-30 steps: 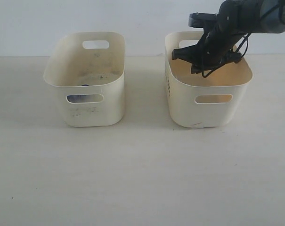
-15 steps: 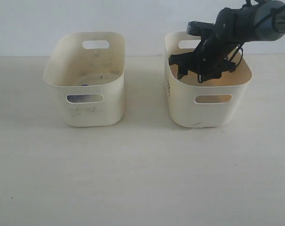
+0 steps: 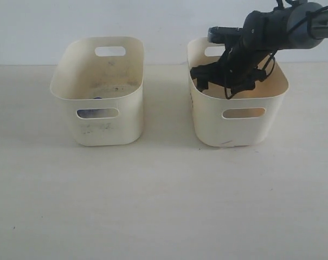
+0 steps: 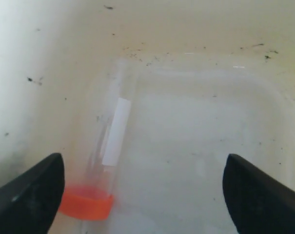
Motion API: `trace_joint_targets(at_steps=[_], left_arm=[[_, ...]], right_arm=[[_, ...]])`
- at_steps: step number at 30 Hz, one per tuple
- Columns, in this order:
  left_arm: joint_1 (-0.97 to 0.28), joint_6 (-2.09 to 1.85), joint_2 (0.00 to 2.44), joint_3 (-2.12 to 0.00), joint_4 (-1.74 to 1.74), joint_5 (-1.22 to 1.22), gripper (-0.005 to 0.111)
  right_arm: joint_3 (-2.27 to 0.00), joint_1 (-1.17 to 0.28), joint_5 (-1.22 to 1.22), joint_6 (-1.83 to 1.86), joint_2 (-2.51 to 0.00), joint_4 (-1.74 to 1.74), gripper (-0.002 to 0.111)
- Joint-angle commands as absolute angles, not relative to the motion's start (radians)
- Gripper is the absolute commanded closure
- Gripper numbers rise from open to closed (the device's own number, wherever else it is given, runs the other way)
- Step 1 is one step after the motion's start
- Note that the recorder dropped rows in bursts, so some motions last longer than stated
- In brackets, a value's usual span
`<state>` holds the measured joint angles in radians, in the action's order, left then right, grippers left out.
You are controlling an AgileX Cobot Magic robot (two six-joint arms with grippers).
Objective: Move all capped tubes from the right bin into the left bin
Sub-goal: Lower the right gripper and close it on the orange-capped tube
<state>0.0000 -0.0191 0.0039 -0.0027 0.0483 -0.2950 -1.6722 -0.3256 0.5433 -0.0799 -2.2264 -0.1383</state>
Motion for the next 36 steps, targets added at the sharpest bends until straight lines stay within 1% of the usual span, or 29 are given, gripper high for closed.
trace_joint_targets(at_steps=[1, 16, 18, 20, 25, 27, 28, 34, 35, 36], left_arm=[[-0.004, -0.017, 0.0, 0.0, 0.057, -0.296, 0.103], [-0.004, -0.017, 0.0, 0.0, 0.057, -0.296, 0.103], [-0.004, -0.017, 0.0, 0.0, 0.057, -0.296, 0.103], [-0.004, -0.017, 0.0, 0.0, 0.057, -0.296, 0.103], [-0.004, -0.017, 0.0, 0.0, 0.057, -0.296, 0.103], [-0.004, -0.017, 0.0, 0.0, 0.057, -0.296, 0.103], [-0.004, -0.017, 0.0, 0.0, 0.057, -0.296, 0.103], [-0.004, -0.017, 0.0, 0.0, 0.057, -0.296, 0.103], [-0.004, -0.017, 0.0, 0.0, 0.057, -0.296, 0.103], [-0.004, -0.017, 0.0, 0.0, 0.057, -0.296, 0.103]], right_arm=[[-1.678, -0.358, 0.52, -0.065, -2.23, -0.139, 0.026], [-1.678, -0.358, 0.603, -0.079, -2.294, -0.127, 0.027], [-1.678, -0.358, 0.61, -0.079, -2.295, -0.124, 0.033], [-1.678, -0.358, 0.614, -0.079, -2.295, -0.122, 0.045], [-1.678, -0.358, 0.623, -0.079, -2.295, -0.122, 0.084], [-1.678, -0.358, 0.623, -0.079, -2.295, -0.122, 0.104], [-1.678, -0.358, 0.623, -0.079, -2.295, -0.122, 0.108], [-1.678, -0.358, 0.562, -0.092, -2.256, -0.126, 0.108], [-1.678, -0.358, 0.548, -0.098, -2.241, -0.126, 0.107], [-1.678, -0.358, 0.532, -0.098, -2.22, -0.131, 0.101]])
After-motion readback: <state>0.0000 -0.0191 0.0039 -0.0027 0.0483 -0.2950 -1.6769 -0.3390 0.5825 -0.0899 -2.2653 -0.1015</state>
